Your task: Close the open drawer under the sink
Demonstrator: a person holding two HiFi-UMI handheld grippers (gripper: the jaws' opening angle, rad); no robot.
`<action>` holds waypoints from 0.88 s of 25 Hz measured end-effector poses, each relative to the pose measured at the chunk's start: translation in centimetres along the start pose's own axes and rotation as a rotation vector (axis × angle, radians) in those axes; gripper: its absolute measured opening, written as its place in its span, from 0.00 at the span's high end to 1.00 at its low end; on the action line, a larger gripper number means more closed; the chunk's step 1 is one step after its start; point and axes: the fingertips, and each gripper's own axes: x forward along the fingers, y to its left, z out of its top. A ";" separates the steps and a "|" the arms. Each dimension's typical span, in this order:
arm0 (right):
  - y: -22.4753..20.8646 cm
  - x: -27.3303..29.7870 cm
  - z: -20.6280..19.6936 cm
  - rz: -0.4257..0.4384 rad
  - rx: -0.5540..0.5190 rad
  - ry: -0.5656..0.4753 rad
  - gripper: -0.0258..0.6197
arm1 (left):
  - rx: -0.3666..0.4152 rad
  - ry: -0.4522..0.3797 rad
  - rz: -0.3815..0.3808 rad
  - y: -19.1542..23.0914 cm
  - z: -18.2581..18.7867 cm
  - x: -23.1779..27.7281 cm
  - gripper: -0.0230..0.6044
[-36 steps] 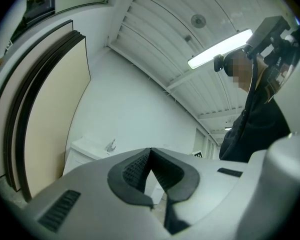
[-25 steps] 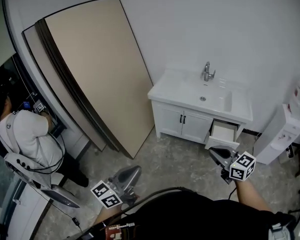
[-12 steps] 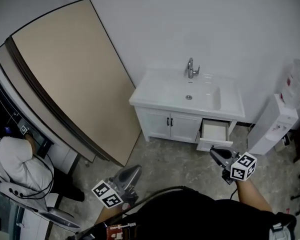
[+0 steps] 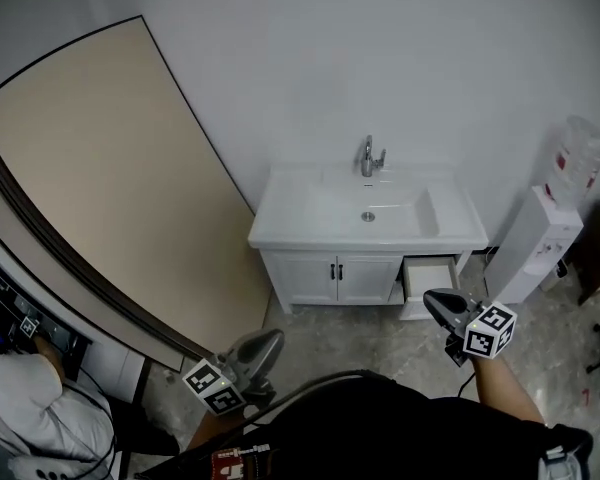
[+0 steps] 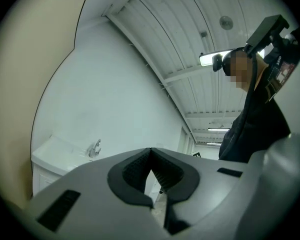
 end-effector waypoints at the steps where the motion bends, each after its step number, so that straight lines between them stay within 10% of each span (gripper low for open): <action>1: 0.2 1.2 0.3 -0.010 0.003 -0.006 0.96 | 0.001 0.002 -0.008 1.2 0.7 -0.3 0.96; 12: -0.2 11.0 -0.4 -0.035 0.029 0.037 0.96 | -0.045 0.018 -0.016 12.1 2.9 -2.0 0.96; 22: -10.2 17.6 0.5 0.051 0.001 0.046 0.96 | -0.045 -0.012 0.068 18.4 2.4 5.2 0.96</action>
